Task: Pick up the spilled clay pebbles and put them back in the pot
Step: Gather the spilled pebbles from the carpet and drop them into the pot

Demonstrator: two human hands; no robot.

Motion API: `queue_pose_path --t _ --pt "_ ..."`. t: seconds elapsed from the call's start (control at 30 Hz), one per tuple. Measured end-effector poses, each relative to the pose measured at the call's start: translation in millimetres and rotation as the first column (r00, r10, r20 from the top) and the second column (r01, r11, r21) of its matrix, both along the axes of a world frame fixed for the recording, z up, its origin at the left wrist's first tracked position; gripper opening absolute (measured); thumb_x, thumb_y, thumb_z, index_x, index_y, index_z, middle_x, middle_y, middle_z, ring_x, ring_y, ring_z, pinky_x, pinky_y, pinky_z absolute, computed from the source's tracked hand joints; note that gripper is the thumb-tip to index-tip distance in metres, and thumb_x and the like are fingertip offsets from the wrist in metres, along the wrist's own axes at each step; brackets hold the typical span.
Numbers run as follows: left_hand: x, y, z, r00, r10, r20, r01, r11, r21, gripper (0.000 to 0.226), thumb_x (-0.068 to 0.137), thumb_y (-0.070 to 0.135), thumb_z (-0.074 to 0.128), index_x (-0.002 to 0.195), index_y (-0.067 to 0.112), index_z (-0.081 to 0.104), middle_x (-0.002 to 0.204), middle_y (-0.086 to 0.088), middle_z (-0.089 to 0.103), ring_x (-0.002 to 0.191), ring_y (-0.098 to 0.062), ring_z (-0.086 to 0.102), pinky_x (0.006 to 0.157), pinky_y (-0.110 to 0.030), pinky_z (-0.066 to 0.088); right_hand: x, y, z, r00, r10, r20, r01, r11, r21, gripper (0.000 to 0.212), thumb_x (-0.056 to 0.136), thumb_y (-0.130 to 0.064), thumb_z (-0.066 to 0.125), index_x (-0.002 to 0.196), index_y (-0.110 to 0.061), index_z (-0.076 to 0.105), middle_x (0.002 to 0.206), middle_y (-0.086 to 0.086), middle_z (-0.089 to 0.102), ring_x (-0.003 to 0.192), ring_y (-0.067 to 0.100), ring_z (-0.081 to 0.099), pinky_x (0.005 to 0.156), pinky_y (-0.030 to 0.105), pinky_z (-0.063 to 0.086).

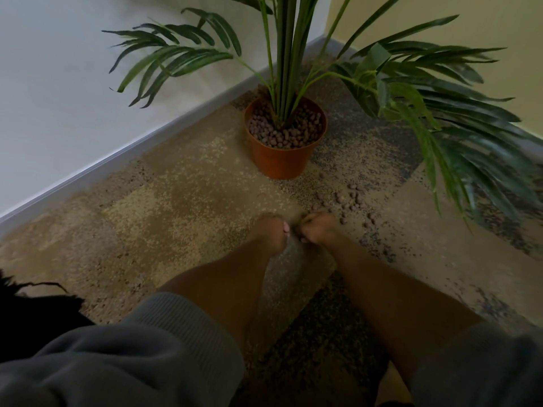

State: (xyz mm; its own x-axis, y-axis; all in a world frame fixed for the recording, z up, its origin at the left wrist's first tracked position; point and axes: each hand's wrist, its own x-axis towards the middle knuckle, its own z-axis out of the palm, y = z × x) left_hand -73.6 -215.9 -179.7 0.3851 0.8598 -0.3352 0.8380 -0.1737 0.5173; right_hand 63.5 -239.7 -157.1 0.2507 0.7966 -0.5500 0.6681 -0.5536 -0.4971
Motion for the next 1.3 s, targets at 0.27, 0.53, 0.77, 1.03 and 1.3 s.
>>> queue_pose_path --t 0.27,0.53,0.77,1.03,1.3 --pt "1.2 -1.7 -0.8 0.995 -0.097 -0.015 0.097 0.995 -0.034 0.011 0.087 0.019 0.065 0.098 0.020 0.067 0.107 -0.003 0.067 0.100 -0.021 0.062 0.087 -0.031 0.049 3.4 3.5 -3.5 0.606 -0.584 -0.540 0.570 0.792 -0.218 0.018 0.088 0.008 0.061 0.104 0.000 0.065 0.089 0.002 0.057 0.076 0.013 0.058 0.093 0.035 0.056" --pt "0.7 -2.1 -5.9 0.999 -0.001 0.032 0.003 0.998 -0.069 0.015 0.089 0.017 0.062 0.102 0.015 0.069 0.110 -0.006 0.068 0.102 -0.022 0.062 0.079 -0.023 0.043 5.7 0.1 -12.0 0.336 -0.654 -0.677 0.619 0.695 -0.365 0.019 0.093 0.006 0.053 0.080 -0.007 0.056 0.082 0.008 0.052 0.074 0.014 0.053 0.067 0.023 0.056" --pt "4.8 9.3 -0.5 0.795 0.574 0.194 -0.381 0.723 -0.577 0.021 0.096 0.009 0.048 0.099 0.001 0.067 0.094 -0.013 0.067 0.077 -0.021 0.065 0.058 -0.023 0.050 10.7 -3.1 -13.2 0.245 -0.672 -0.699 0.618 0.664 -0.421 0.019 0.095 0.004 0.047 0.085 -0.009 0.056 0.076 0.007 0.048 0.063 0.011 0.047 0.042 0.015 0.050" --pt "3.0 7.1 13.9 0.426 0.879 0.214 -0.230 0.334 -0.914 0.027 0.095 0.015 0.042 0.070 0.014 0.051 0.064 0.001 0.050 0.039 -0.002 0.046 0.040 -0.010 0.039 8.2 -2.7 -5.5 0.085 -0.647 -0.758 0.621 0.629 -0.467 0.022 0.090 0.002 0.035 0.078 -0.007 0.052 0.074 0.007 0.049 0.066 0.015 0.051 0.044 0.017 0.050" --pt "-3.6 7.9 19.0 0.122 0.974 0.190 -0.198 0.212 -0.957 0.032 0.096 0.011 0.031 0.087 0.010 0.062 0.075 -0.003 0.057 0.063 -0.011 0.052 0.055 -0.017 0.043 3.2 2.4 4.9 0.001 -0.608 -0.794 0.606 0.632 -0.483 0.019 0.095 -0.008 0.045 0.079 -0.004 0.054 0.075 0.008 0.052 0.073 0.018 0.059 0.051 0.018 0.054"
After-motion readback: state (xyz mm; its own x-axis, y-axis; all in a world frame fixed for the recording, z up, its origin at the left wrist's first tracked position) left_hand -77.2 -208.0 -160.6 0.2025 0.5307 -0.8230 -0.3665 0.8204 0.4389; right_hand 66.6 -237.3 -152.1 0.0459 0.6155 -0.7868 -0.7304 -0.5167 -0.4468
